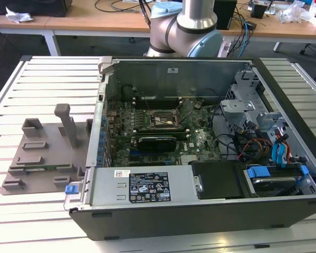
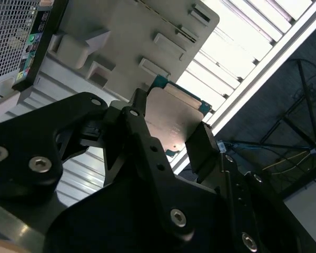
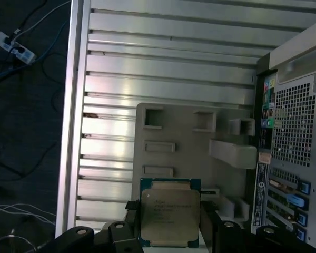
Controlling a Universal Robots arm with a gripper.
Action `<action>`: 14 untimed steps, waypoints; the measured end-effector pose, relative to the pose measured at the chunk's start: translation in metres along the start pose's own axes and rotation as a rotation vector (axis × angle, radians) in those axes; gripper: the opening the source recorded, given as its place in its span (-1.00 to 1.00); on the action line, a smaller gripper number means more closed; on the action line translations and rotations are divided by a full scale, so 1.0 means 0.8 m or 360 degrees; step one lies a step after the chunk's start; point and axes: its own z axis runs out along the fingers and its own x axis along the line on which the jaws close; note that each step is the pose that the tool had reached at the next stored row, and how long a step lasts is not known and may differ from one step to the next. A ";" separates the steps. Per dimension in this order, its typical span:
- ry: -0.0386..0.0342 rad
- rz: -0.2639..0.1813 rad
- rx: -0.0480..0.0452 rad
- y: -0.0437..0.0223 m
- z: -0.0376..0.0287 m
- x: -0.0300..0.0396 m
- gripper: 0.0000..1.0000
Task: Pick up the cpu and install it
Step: 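Pick up the cpu and move it towards the insertion slot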
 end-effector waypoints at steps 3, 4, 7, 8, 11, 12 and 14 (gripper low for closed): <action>0.0000 0.0000 0.0000 0.0000 -0.0091 -0.0002 0.10; 0.0000 0.0000 0.0000 0.0000 -0.0107 -0.0003 0.10; 0.0000 0.0000 0.0000 -0.0001 -0.0172 -0.0004 0.10; 0.0000 0.0000 0.0000 -0.0001 -0.0196 -0.0005 0.10; 0.0000 0.0000 0.0000 -0.0001 -0.0256 -0.0006 0.10; 0.0000 0.0000 0.0000 -0.0001 -0.0366 -0.0048 0.10; 0.0000 0.0000 0.0001 -0.0010 -0.0337 -0.0294 0.10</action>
